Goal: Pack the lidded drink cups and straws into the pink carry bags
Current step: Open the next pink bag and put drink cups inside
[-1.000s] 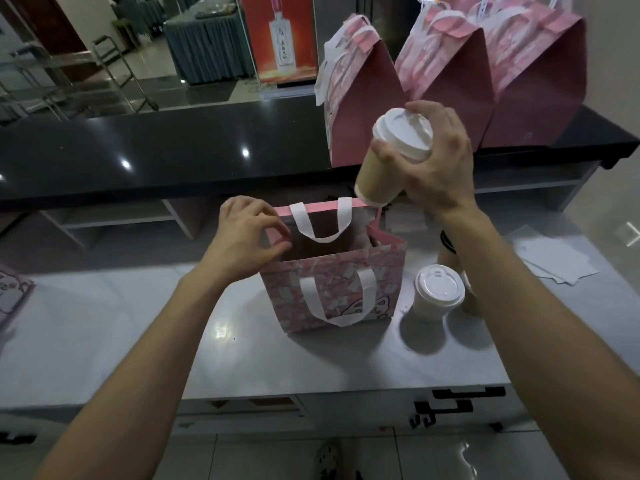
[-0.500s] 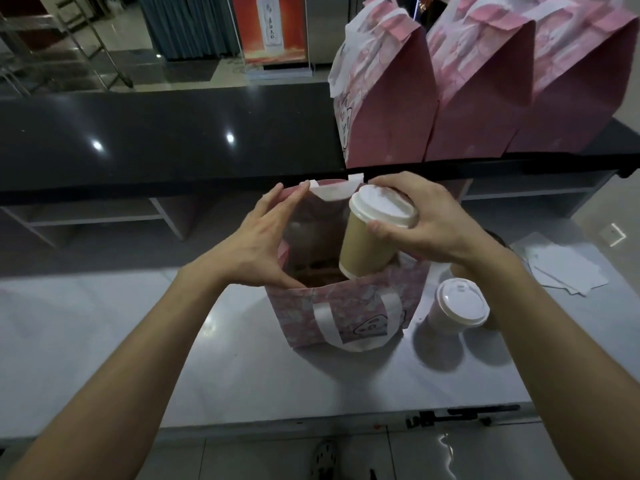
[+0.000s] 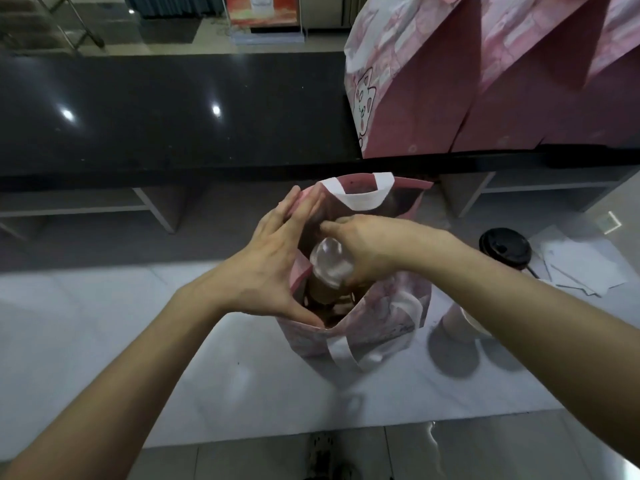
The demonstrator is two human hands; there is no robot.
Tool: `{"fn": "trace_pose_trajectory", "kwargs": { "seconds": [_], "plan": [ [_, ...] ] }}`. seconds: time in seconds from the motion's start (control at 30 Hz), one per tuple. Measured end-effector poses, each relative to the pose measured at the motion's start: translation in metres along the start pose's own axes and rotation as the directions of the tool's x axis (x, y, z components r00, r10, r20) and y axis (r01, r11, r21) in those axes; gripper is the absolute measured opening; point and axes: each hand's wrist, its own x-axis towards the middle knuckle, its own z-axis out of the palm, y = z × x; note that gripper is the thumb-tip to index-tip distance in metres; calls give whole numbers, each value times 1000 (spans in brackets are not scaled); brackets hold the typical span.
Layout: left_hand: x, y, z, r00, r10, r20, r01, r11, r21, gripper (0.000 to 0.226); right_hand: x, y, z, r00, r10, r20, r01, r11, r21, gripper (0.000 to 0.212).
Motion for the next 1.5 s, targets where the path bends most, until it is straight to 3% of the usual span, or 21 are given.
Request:
{"fn": "trace_pose_trajectory", "kwargs": {
  "seconds": [0.13, 0.27, 0.33, 0.43, 0.5, 0.7, 0.87, 0.97, 1.07, 1.13, 1.23, 1.37, 1.43, 1.5],
  "plan": [
    [-1, -2, -1, 1000, 0, 2, 0, 1000, -26, 170, 17, -11, -2, 993, -18, 113, 29, 995, -98, 103],
    [0, -8, -2, 1000, 2, -10, -3, 1000, -7, 172, 33, -18, -4, 958, 1, 286, 1, 1000, -9, 76],
    [-1, -9, -2, 1000, 7, -15, -7, 1000, -7, 172, 37, -21, -4, 952, -33, 306, 37, 999, -8, 69],
    [-1, -10, -3, 1000, 17, -26, -18, 1000, -11, 171, 37, -22, -1, 972, -11, 234, 10, 1000, 6, 97],
    [-1, -10, -4, 999, 15, -30, -16, 1000, -9, 171, 39, -22, 3, 961, -9, 275, 14, 1000, -17, 108],
    [-3, -10, -3, 997, 63, -49, -64, 998, -13, 169, 41, -25, 17, 954, -85, 287, 106, 993, -58, 118],
    [-3, -10, -4, 995, 71, -64, -71, 997, 3, 159, 38, -20, 16, 963, -34, 267, 32, 999, 11, 122],
    [0, -7, -8, 983, 130, -133, -114, 986, 122, 134, 17, -17, -3, 986, -29, 162, 15, 996, 86, 94],
    [6, 2, -13, 935, 227, -273, -163, 957, 239, 83, -13, -9, -28, 999, -13, 33, 10, 995, 95, 52],
    [12, 9, -16, 896, 257, -361, -166, 950, 264, 59, -40, -1, -40, 999, 33, -43, -26, 989, 144, 37],
    [24, 29, -20, 868, 277, -411, -186, 951, 248, 38, -85, 18, -46, 972, 117, -204, -55, 956, 289, 30],
    [43, 67, -19, 883, 304, -357, -211, 938, 275, 24, -138, 57, -31, 880, 278, -385, -64, 873, 484, 33],
    [51, 87, -12, 883, 330, -333, -229, 923, 308, 19, -152, 82, -13, 838, 350, -419, -94, 849, 521, 37],
    [59, 106, -5, 880, 347, -323, -249, 918, 310, 16, -161, 104, 9, 852, 382, -359, -176, 854, 490, 37]
  ]
}}
